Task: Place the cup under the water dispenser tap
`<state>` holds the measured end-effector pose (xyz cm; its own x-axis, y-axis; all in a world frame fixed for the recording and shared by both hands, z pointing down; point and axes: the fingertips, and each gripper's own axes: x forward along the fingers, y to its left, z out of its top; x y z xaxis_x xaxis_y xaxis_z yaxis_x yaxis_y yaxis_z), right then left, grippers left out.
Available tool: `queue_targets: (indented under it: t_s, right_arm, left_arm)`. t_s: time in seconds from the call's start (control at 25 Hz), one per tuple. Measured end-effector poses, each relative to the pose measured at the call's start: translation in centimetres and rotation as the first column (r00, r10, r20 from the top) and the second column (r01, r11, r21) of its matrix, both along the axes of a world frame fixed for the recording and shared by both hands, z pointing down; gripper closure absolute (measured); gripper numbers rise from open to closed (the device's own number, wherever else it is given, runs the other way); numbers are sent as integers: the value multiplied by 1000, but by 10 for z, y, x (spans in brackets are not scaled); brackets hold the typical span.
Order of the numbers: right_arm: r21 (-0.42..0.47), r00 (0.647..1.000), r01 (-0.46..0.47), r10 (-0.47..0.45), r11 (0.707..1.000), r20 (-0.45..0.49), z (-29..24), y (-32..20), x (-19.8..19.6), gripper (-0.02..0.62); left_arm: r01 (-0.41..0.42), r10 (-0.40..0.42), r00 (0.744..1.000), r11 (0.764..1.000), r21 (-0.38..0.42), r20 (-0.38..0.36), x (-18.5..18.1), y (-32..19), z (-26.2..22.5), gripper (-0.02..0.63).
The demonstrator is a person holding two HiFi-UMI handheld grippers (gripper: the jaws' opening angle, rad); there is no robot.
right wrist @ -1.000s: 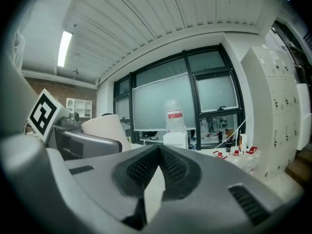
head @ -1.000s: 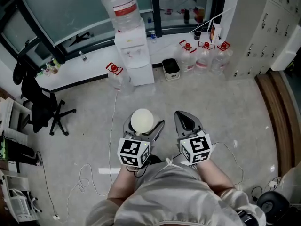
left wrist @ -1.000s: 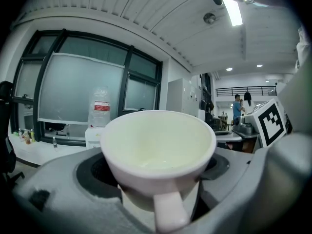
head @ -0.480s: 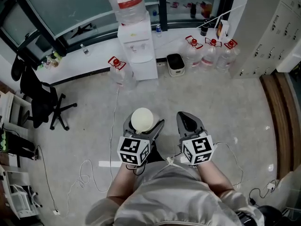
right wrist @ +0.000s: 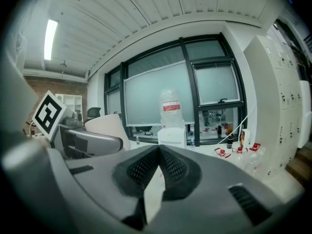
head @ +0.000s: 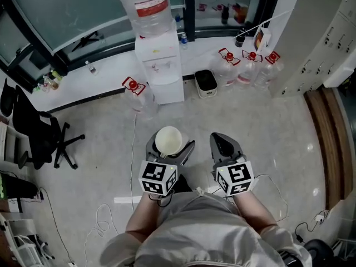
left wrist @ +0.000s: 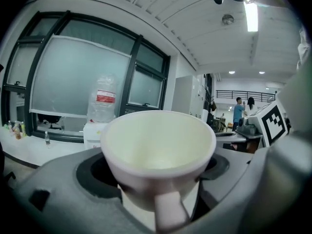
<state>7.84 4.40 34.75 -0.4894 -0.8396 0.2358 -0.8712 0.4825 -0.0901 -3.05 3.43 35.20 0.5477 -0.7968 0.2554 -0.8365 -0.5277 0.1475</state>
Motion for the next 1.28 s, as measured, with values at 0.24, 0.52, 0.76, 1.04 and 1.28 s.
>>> queue_targets:
  t_s: [0.24,0.52,0.76,1.04,1.28]
  right_arm:
    - [-41,1000,-12,11,999,-19,9,-77,-58,568]
    - [-88,1000,8,-10,996,-28,17,-154,-128,568]
    - [-118,1000,-5,3,993,-11,26,-199,-156,568]
    - [-162,1000,15,-17,987,-10,43,-243,-157,568]
    - [-187,997,81,-80,979,14,54,-298,-150,568]
  left_arm:
    - [-24,24,1000,1000,-18,-13,-56,-81,6,141]
    - [-42,41,999,998,-37,-27,-116,-162,8,141]
    - [-30,27,999,998,-54,-43,-148,-203,20,141]
    - [28,-33,999,991,-131,-37,-164,-235,53,141]
    - [107,-112,993,979,-171,-20,-161,-277,68,141]
